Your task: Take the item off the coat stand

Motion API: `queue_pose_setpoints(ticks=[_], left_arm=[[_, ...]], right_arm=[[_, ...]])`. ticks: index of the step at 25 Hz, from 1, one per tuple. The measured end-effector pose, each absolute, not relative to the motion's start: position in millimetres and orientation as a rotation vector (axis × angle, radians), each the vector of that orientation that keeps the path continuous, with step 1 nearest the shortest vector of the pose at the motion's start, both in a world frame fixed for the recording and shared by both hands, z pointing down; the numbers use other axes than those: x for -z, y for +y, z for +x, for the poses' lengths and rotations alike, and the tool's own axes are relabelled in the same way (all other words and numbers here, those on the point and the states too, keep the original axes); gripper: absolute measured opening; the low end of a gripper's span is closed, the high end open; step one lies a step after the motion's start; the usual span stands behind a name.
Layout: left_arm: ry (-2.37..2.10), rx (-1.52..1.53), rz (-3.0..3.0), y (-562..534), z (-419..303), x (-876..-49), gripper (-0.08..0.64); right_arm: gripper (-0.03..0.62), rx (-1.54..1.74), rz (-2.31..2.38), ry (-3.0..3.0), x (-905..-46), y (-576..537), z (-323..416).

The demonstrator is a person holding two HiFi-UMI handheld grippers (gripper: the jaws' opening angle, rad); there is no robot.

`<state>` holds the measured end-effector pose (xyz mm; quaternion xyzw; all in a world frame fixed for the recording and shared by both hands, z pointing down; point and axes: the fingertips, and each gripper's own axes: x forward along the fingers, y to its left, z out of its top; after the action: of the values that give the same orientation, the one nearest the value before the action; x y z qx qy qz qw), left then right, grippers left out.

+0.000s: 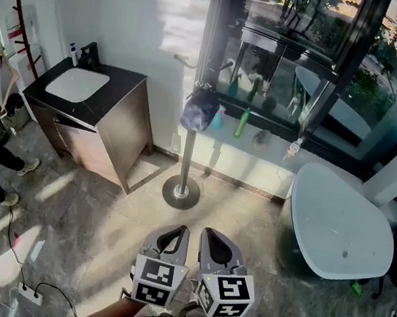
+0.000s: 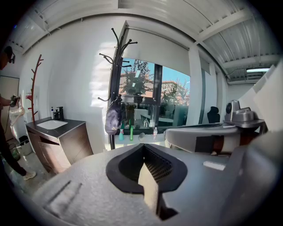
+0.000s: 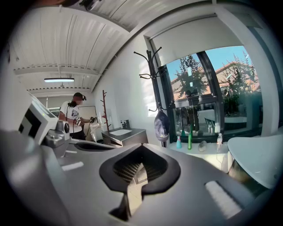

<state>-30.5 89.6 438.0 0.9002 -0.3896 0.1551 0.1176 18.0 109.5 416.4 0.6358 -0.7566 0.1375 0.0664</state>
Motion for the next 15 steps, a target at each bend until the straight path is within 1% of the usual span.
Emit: queue_pose_setpoints(ticks=[15], left_arm=[[-1.179, -0.465, 2.615, 53.8, -49.4, -446.3, 0.004]], right_arm=[[0.006, -0.386, 1.92, -2.292, -421.7, 68.7, 3.5]])
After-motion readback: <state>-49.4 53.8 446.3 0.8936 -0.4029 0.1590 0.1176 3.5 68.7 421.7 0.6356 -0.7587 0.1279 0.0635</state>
